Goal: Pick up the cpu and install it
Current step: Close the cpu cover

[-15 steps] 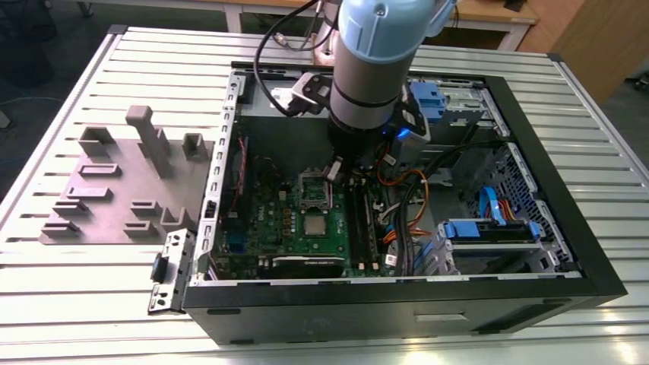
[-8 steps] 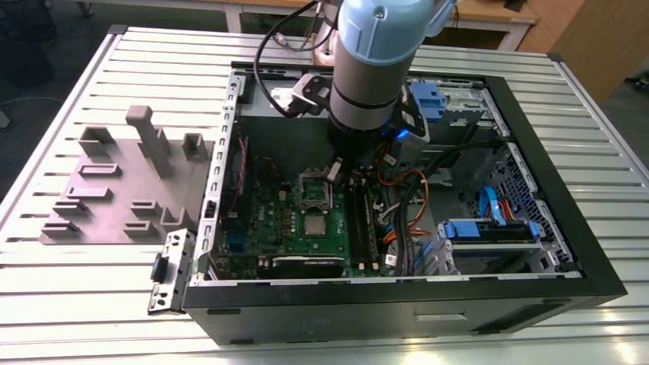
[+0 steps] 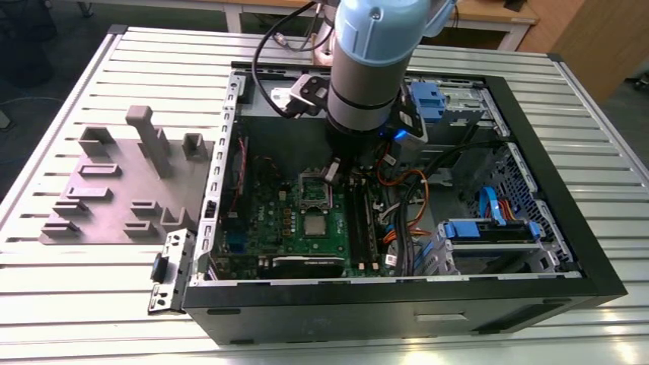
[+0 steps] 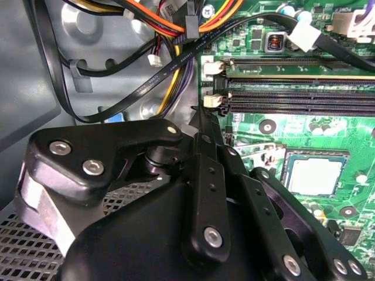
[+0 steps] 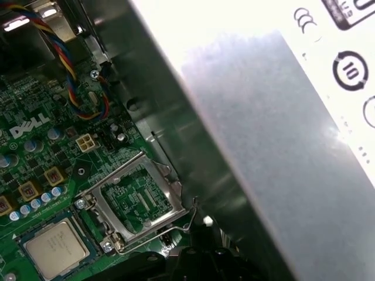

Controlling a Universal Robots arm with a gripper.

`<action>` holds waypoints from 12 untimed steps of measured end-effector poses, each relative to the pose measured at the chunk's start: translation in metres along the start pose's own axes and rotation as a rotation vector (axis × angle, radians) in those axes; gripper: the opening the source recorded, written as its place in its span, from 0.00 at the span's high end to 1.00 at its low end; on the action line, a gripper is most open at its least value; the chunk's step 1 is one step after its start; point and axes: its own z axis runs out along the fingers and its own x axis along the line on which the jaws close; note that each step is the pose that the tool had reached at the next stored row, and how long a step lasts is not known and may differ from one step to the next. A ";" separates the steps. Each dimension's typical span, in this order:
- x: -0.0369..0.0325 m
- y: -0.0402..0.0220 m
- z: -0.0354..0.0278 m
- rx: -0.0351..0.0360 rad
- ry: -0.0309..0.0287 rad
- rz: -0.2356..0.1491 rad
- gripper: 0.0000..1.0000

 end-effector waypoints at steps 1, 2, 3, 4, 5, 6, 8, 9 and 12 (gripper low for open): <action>0.0001 0.0002 0.0000 -0.0002 -0.0004 0.000 0.89; 0.0002 0.0003 -0.0001 -0.0003 -0.0006 0.000 0.89; 0.0003 0.0006 -0.0001 -0.0004 -0.0007 0.000 0.89; 0.0004 0.0007 -0.0002 -0.0004 -0.0008 0.000 0.89; 0.0005 0.0008 -0.0003 -0.0004 -0.0008 0.000 0.89; 0.0007 0.0013 -0.0008 -0.0004 -0.0006 0.000 0.89; 0.0009 0.0019 -0.0012 -0.0005 -0.0010 0.000 0.89; 0.0012 0.0023 -0.0014 -0.0006 -0.0011 0.000 0.89; 0.0019 0.0035 -0.0021 -0.0009 -0.0013 0.000 0.89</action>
